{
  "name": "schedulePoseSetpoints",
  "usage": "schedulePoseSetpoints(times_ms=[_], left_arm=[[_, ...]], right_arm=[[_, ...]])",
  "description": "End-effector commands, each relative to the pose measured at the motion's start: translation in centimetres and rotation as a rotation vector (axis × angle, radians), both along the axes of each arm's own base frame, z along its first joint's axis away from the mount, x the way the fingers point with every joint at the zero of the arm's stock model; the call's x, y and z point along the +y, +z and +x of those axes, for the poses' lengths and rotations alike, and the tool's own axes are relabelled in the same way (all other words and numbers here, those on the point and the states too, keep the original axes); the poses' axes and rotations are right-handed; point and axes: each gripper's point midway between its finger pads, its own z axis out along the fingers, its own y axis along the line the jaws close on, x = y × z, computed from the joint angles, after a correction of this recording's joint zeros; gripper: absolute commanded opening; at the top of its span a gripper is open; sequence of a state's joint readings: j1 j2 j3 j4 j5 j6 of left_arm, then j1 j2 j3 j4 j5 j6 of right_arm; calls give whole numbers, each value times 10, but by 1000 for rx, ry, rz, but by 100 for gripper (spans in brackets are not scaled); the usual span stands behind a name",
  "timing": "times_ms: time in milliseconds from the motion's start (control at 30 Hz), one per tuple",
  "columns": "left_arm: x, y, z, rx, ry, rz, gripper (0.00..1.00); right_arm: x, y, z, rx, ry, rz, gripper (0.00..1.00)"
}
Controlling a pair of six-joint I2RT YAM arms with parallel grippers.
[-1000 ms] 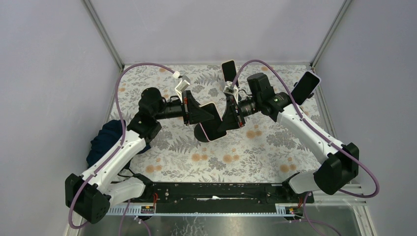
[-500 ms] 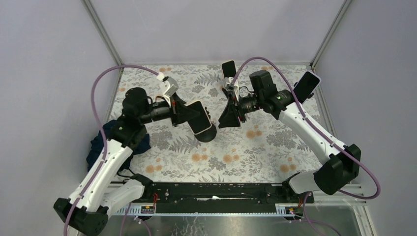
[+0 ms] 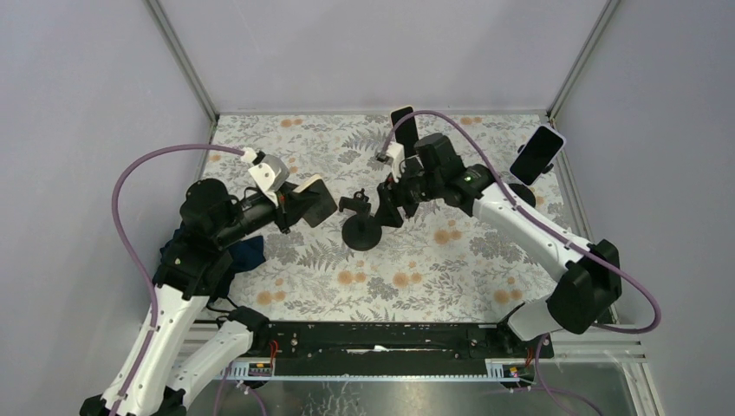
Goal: Place the phone on the phone stand
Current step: Adjust the phone stand at the center of the board.
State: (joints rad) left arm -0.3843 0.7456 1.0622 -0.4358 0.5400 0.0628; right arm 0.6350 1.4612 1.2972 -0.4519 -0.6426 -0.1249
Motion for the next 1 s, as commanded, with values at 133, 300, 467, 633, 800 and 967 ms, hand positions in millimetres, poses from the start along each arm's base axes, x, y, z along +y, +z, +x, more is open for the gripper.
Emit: schedulePoseSetpoints(times_ms=[133,300,467,633,800,967], left_arm=[[9,-9,-2,-46,48,-19,0],[5,-32,-4,-13,26,-32,0],[0,-54,-5,38,3,-42,0],[-6,-72,-8,117,-14,-85,0],[-10,-88,-12,171,-31,-112,0],[-11,-94,-13,188,-35,-110,0]], right_arm=[[27,-4,20,-72,-57,-52,69],[36,0,27,-105,-14,-38,70],[45,0,24,-100,54,-22,65],[47,-2,23,-78,85,-31,37],[43,1,25,-84,94,-55,20],[33,8,30,-21,119,-72,12]])
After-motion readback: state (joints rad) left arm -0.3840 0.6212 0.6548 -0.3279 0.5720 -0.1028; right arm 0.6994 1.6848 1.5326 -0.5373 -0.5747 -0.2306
